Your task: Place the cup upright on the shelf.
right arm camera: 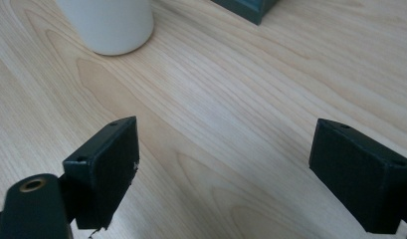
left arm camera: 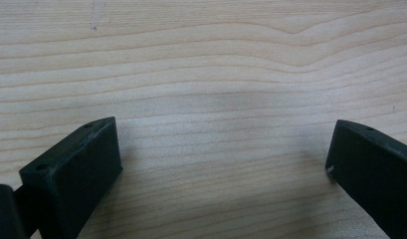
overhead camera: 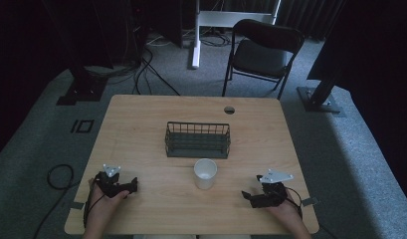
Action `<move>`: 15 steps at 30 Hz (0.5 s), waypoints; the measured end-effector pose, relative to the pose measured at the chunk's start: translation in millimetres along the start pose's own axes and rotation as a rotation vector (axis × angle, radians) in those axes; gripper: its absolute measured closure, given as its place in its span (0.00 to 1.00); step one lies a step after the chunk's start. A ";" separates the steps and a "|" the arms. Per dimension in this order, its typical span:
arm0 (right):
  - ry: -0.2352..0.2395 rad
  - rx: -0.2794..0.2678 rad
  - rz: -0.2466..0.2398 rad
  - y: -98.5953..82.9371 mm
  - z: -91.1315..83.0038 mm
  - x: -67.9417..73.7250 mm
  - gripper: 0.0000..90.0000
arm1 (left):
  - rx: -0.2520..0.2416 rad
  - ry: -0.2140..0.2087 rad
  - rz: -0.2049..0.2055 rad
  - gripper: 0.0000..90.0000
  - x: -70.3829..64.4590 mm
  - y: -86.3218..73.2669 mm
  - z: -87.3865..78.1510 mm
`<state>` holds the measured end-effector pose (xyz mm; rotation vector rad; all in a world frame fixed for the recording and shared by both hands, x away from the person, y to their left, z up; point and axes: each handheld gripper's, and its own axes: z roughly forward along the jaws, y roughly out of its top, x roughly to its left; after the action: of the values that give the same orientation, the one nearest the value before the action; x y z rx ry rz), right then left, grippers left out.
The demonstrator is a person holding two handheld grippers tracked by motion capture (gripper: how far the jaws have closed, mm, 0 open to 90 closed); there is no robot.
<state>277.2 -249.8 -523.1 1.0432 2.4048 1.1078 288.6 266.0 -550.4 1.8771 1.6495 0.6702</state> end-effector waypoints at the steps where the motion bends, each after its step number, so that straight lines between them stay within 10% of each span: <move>1: 0.004 0.002 -0.006 1.2 1.2 1.6 0.13 | 0.000 0.000 0.000 0.01 0.0 0.0 0.0; 15: 0.062 -0.018 -0.061 17.3 14.7 23.6 0.13 | 0.000 0.000 0.000 0.01 0.0 0.0 0.0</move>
<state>277.0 -217.3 -519.0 0.9363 2.4523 1.1548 288.6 266.0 -550.5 1.8771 1.6494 0.6706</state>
